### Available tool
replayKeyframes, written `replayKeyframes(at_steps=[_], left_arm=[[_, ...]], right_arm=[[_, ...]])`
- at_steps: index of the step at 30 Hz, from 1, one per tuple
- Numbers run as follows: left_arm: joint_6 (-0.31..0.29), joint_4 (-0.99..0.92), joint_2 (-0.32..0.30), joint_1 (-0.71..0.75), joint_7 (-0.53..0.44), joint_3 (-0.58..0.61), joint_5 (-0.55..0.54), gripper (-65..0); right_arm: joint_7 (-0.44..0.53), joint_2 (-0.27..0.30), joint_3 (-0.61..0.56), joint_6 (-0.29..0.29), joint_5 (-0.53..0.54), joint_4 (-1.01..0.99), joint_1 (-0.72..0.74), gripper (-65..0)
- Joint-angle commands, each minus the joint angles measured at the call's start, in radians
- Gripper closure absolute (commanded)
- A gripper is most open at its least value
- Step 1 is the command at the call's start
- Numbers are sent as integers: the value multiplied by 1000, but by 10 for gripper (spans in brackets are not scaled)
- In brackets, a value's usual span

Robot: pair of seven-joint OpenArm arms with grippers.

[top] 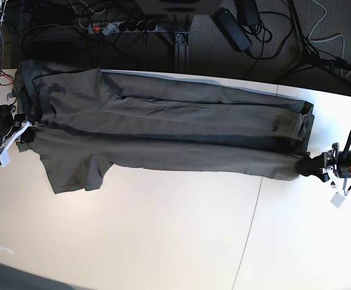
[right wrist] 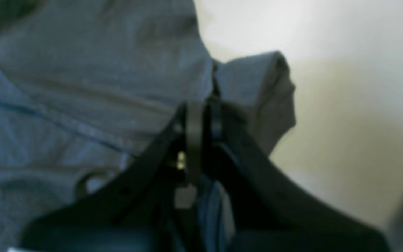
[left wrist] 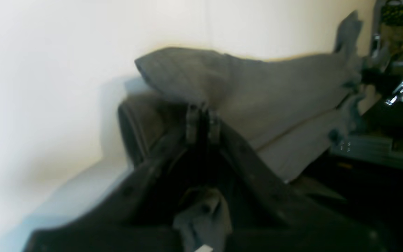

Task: Fold the T-shirt properly
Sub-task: 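Lift the hem corners and fold them over toward the collar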

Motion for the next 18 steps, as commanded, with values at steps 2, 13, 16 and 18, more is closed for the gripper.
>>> replayKeyframes(at_steps=[2,13,16,18], left_arm=[[-20,29,-25,-6,-12,-7,-24,0],[-20,38,-25,17,-23,-7,-23,0],[-20,38,-25,18,-23,-7,-23,0],[-20,38,-25,18,-23,-7,-23,0]], right_arm=[[14,27,13,74,-5,13,16,0],[61,22,24,63,-72,12,18,-405],[69,22,61,63,-67,19,23,-405],[70,23,80,63,-47,20,43,-405]])
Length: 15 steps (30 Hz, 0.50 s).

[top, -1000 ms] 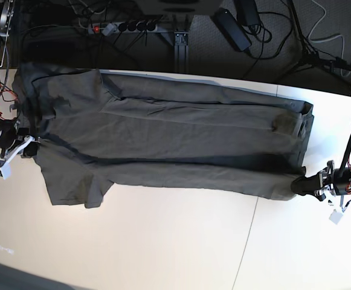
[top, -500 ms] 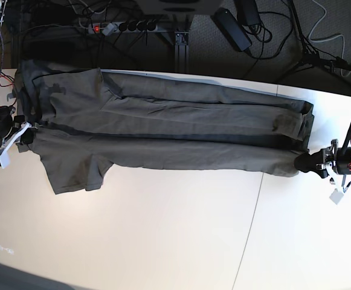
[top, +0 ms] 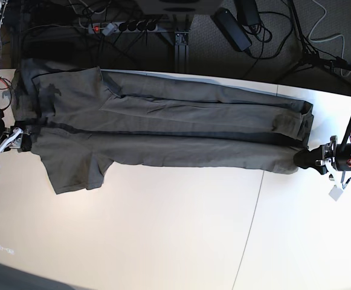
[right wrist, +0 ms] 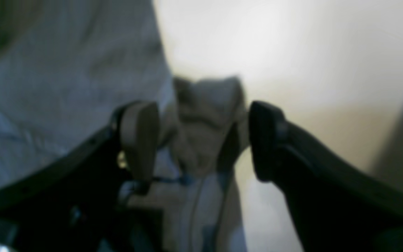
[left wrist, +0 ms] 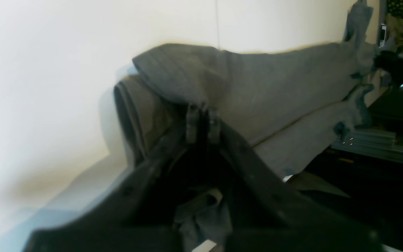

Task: Fold the T-shirt properly
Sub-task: 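Lift the hem corners and fold them over toward the collar, then pull the folded hem edge taut between both grippers and lay it down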

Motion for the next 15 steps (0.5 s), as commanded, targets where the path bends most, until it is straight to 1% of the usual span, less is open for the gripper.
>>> replayKeyframes(at_steps=[1,6,9,11,15], left_arm=[[-20,13,-23,-25,-10,-7,-21,0],[-20,13,-23,-25,-10,-7,-21,0],[-20,13,-23,-25,-10,-7,-20,0],[-20,13,-23,-25,-10,-7,-21,0],[-20,13,-23,-25,-10,-7,-21,0]], right_arm=[[15,27,13,64,14,16,36,-405],[8,-6,-13,68,13,-46,170,-405],[13,-49,-54,68,8,-153,277,-405],[16,-84,-85,68,-18,-236,344,-405],[37,-132,-122,68,-60,-372,420,-405]])
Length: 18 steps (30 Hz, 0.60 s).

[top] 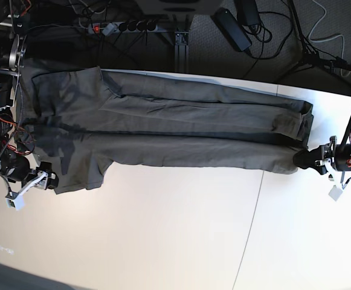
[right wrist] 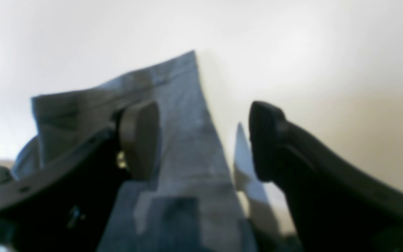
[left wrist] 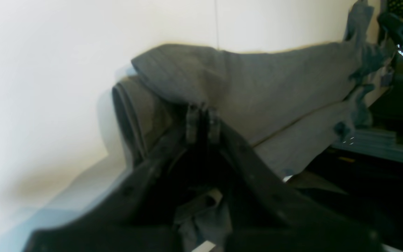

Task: Fold the T-shirt properly
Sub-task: 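Pull the folded hem edge taut between both grippers and lay it down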

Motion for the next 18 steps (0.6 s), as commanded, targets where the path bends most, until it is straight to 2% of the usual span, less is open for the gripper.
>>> replayKeyframes(at_steps=[1,5,11,18], left_arm=[[-20,12,-23,-26,-10,-7,-18,0],[-20,12,-23,-26,-11,-7,-18,0],[-20,12,-23,-26,-10,-7,-18,0],[-20,14,-31,-26,-1,-7,-31,0]], right_arm=[[18,14,6,67,5,-16,33,-405],[19,-35,5,68,-47,-100,45,-405],[-13,-98,5,72,-46,-123,43,-405],[-34,-121,5,75,-45,-123,43,-403]])
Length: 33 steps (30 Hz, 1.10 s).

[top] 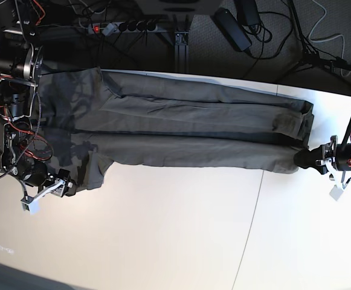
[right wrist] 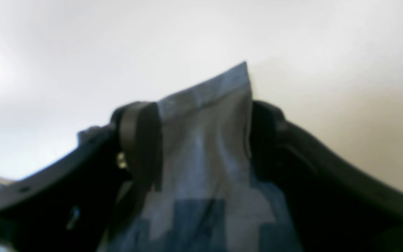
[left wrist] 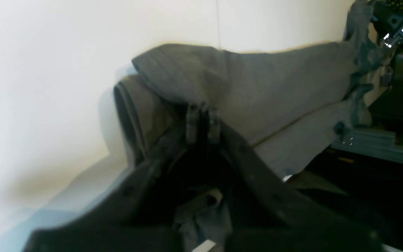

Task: Fold the T-shirt properly
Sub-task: 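Pull the folded hem edge taut between both grippers and lay it down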

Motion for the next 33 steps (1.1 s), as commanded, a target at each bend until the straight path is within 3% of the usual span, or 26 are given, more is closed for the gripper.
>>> replayKeyframes(at_steps=[1,3,6,9,11,12,18,21,23,28,33], left_arm=[[-20,14,-27,-27,-2,-7,-29,0],[-20,14,-30,-27,-1,-7,-33,0],[-20,14,-36,-27,3,-7,-33,0],[-20,14,-42,-25,4,-7,-33,0],[-20,16,-46,-21,3,-7,-34,0],[-20,17,-47,-18,3,-7,-37,0],[-20,24,-47,-19,18,-7,-55,0],[-20,48,-61,-10,25,-7,-61,0],[-20,86,-84,14,25,-7,-61,0],[-20,237,-153,100,29,-7,-61,0],[-20,339,-180,161,28,-7,-61,0]], right_arm=[[-76,0,-2,74,-15,-3,4,-402],[-91,0,-2,74,-15,-3,4,-374],[-100,1,-2,74,-15,-3,3,-212],[-97,0,-2,74,-16,-3,-2,-127],[-97,3,-2,74,-19,-3,-6,-14],[-94,3,-2,74,-30,-3,-7,0],[-106,13,-2,75,-29,27,-7,0],[-169,39,-2,76,63,79,-16,0],[-203,68,-2,79,140,142,-47,0],[-242,150,-2,82,176,319,-162,0],[-271,235,-1,82,238,448,-249,0]])
